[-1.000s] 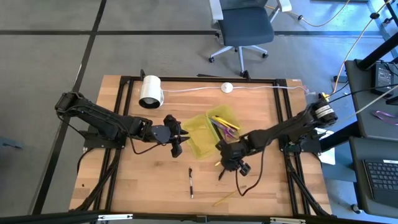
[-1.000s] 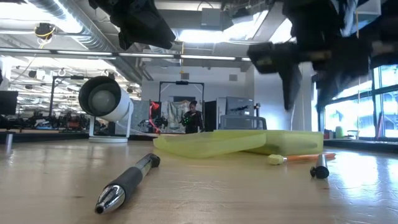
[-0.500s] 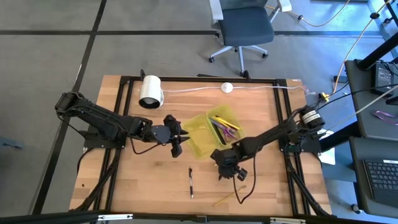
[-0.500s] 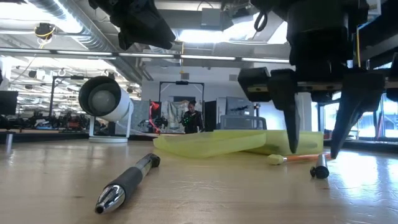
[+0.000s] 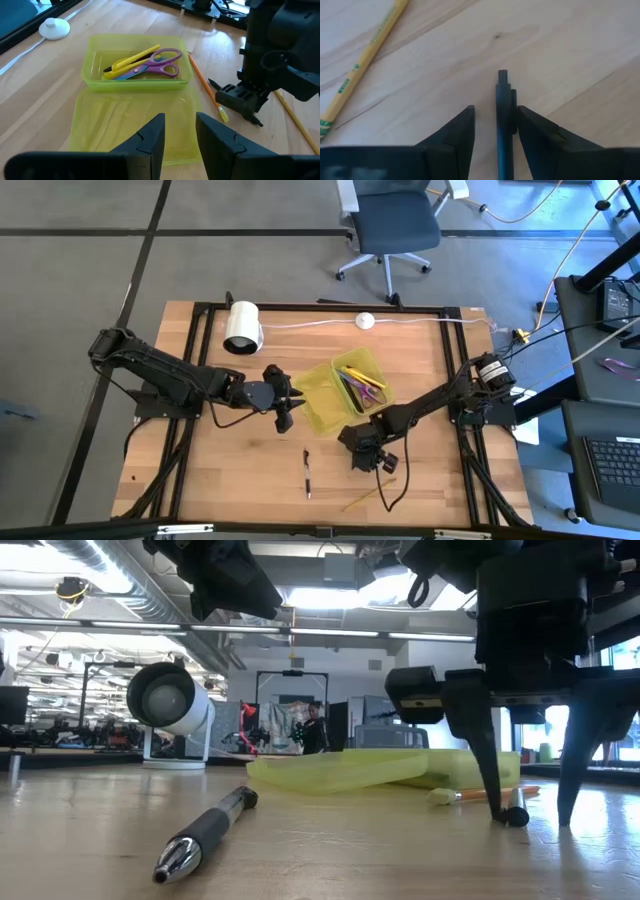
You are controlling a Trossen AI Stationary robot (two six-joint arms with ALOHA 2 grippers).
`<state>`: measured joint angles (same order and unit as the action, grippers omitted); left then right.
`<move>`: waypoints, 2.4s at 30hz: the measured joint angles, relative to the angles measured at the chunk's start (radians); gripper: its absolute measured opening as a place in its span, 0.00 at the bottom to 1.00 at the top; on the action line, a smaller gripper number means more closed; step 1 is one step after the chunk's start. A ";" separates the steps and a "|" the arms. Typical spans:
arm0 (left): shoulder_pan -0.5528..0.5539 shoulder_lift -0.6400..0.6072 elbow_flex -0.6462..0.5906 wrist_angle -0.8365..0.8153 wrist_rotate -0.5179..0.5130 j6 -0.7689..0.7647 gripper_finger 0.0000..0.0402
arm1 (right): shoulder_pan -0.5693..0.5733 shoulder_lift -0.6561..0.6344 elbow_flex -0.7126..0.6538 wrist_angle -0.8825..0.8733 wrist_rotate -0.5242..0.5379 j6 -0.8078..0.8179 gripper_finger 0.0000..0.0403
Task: Pick & place school supplies into a supply box
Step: Put the right black pen into the yellow supply box
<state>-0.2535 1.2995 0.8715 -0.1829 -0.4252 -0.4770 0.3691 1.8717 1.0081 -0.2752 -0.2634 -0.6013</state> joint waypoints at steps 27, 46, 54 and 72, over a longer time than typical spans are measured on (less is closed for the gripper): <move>0.000 0.000 0.000 0.000 0.000 -0.009 0.25 | -0.019 -0.056 -0.006 -0.042 0.102 0.120 0.12; 0.000 0.000 0.000 0.006 0.001 -0.010 0.25 | -0.383 -0.417 -0.003 -0.129 0.259 0.783 0.12; 0.000 0.000 0.000 0.007 0.008 -0.010 0.25 | -0.566 -0.361 -0.003 -0.131 0.297 0.866 0.12; 0.000 0.000 0.000 0.007 0.008 -0.008 0.25 | -0.626 -0.118 -0.003 -0.056 0.299 0.888 0.13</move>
<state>-0.2535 1.2991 0.8715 -0.1761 -0.4171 -0.4854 -0.2572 1.7534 1.0054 -0.3317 0.0352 0.2867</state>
